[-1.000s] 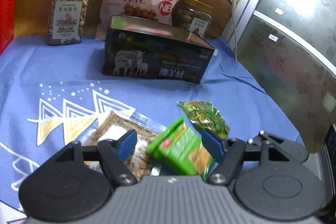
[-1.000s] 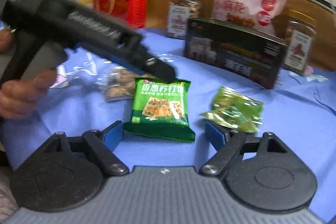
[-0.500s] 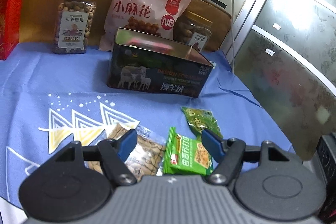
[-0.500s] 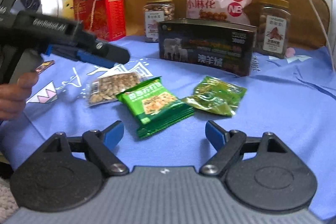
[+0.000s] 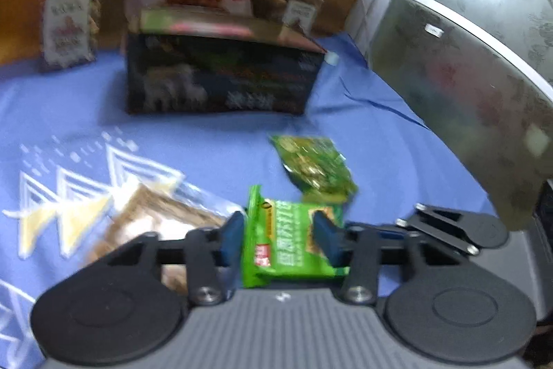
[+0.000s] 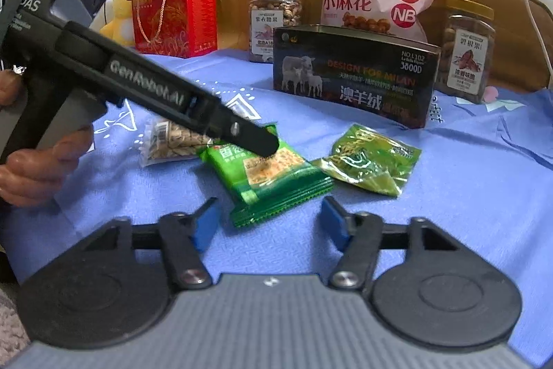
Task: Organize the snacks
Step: 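Carry the cracker bag with the left gripper into the tin, release, then move the left gripper back to the clear bag of seeds, then grasp the clear seed bag with the left gripper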
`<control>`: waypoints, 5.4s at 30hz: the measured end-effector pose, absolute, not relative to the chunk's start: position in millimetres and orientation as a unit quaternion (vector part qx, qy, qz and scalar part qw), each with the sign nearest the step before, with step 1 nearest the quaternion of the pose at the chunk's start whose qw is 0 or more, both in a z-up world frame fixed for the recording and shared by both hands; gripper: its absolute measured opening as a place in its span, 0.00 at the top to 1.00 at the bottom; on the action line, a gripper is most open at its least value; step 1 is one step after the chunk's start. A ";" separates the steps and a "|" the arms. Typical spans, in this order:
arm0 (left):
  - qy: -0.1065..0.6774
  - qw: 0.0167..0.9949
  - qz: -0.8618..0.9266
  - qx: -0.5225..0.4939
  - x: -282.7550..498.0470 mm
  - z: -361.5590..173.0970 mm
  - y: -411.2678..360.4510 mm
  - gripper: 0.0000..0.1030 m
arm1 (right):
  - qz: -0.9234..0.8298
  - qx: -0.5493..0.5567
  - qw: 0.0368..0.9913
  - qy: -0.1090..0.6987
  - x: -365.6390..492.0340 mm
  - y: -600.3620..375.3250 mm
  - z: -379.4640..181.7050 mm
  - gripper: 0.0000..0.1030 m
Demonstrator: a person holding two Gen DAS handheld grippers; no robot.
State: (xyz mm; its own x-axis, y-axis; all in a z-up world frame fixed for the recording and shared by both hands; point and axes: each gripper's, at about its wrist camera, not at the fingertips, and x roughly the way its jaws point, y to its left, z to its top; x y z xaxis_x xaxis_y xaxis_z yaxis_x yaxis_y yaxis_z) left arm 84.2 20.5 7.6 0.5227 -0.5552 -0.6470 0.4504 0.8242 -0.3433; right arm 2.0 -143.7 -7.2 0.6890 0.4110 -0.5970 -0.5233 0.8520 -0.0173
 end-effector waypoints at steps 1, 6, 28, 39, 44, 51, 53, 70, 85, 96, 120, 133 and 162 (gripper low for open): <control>0.391 0.873 -0.287 -0.062 82.1 7.7 19.6 0.63 | 0.253 -0.096 0.915 0.298 2.6 -143.2 -7.2 0.50; 0.361 0.887 -0.284 -0.057 77.2 28.9 23.4 0.63 | 0.264 -0.082 0.920 0.279 4.7 -145.3 0.0 0.57; 0.306 0.931 -0.190 -0.060 234.5 67.3 -12.6 0.60 | 0.199 -0.105 0.957 0.184 157.3 -147.8 47.6 0.57; 0.283 0.933 -0.205 -0.085 200.9 72.8 5.4 0.44 | 0.163 -0.067 0.971 0.162 130.6 -165.5 46.0 0.37; 0.280 0.931 -0.215 -0.091 156.4 69.8 32.7 0.43 | 0.193 -0.036 0.964 0.178 94.8 -167.0 41.7 0.29; 0.328 0.916 -0.193 -0.129 108.9 36.7 81.4 0.43 | 0.304 -0.042 0.914 0.264 60.5 -133.6 19.0 0.16; 0.338 0.912 -0.183 -0.145 98.6 28.0 95.7 0.43 | 0.335 -0.075 0.897 0.278 49.4 -113.7 12.5 0.11; 0.318 0.917 -0.170 -0.173 63.9 23.4 126.0 0.37 | 0.330 -0.129 0.889 0.291 37.2 -70.0 -0.1 0.83; 0.329 0.915 -0.157 -0.171 61.1 17.8 128.7 0.35 | 0.257 -0.043 0.912 0.317 49.5 -103.3 -1.0 0.58; 0.336 0.911 -0.155 -0.182 62.6 13.9 137.0 0.35 | 0.311 -0.072 0.893 0.317 35.0 -87.6 -1.7 0.38; 0.368 0.895 -0.178 -0.179 79.3 2.5 116.5 0.34 | 0.304 -0.100 0.896 0.308 32.7 -70.6 -9.7 0.15; 0.371 0.864 -0.238 -0.241 82.9 1.6 112.5 0.31 | 0.299 -0.071 0.899 0.311 37.2 -79.2 -9.2 0.13; 0.373 0.878 -0.211 -0.213 87.4 3.7 94.8 0.53 | 0.269 0.040 0.922 0.276 39.8 -115.3 -1.4 0.42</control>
